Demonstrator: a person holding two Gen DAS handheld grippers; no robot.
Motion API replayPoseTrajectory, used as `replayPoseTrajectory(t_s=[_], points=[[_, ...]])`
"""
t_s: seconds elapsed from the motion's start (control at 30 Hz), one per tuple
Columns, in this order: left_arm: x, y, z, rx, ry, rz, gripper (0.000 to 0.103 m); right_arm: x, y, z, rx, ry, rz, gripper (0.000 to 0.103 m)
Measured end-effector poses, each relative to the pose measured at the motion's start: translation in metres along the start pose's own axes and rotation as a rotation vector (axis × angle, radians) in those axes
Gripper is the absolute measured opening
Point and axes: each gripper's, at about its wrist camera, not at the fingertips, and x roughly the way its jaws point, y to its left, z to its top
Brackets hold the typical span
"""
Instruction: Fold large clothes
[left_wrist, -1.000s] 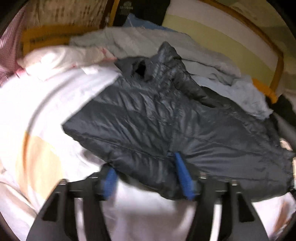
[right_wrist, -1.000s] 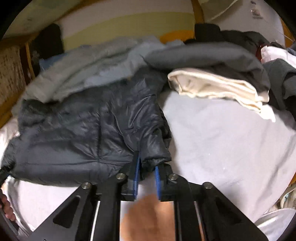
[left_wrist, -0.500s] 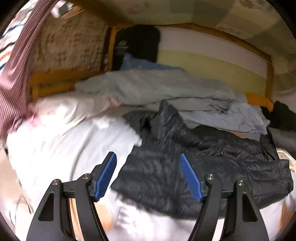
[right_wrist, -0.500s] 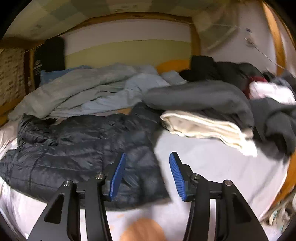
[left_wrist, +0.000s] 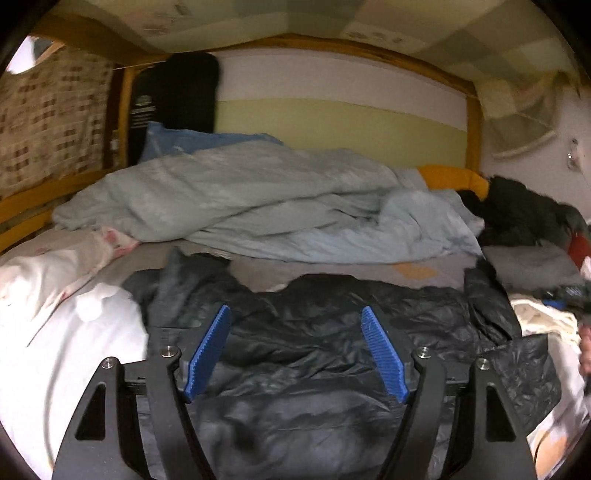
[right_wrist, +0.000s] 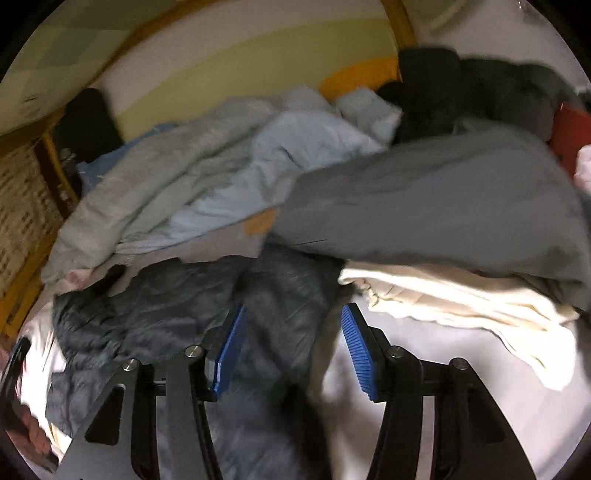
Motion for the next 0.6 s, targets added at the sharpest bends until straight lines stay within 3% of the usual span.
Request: replayPoseTrajectory(t_s=[0.07, 0.2, 0.27, 0.3, 0.33, 0.43, 0.53, 0.6], points=[[0.014, -0.011, -0.009, 0.022, 0.035, -0.026, 0.072, 0.027, -0.006, 0.012, 0.024, 0.039, -0.051, 0.055], [0.045, -0.036, -0.028, 0.073, 0.109, -0.06, 0.073, 0.069, -0.006, 0.033, 0.029, 0.133, 0.033, 0.055], [0.053, -0.046, -0.04, 0.102, 0.118, -0.066, 0.073, 0.083, 0.0, 0.037, -0.008, 0.126, -0.037, 0.054], [0.056, -0.051, -0.047, 0.119, 0.128, -0.065, 0.073, 0.086, 0.003, 0.035, -0.022, 0.122, -0.108, 0.035], [0.06, -0.054, -0.053, 0.131, 0.139, -0.064, 0.073, 0.086, 0.005, 0.033, -0.028, 0.118, -0.122, 0.004], [0.069, -0.058, -0.069, 0.145, 0.174, -0.072, 0.073, 0.075, 0.018, 0.03, -0.058, 0.105, 0.01, 0.001], [0.069, -0.056, -0.07, 0.131, 0.172, -0.082, 0.073, 0.062, 0.034, 0.029, -0.097, 0.088, 0.066, 0.001], [0.069, -0.053, -0.071, 0.116, 0.175, -0.085, 0.073, 0.058, 0.034, 0.03, -0.092, 0.093, 0.037, 0.001]])
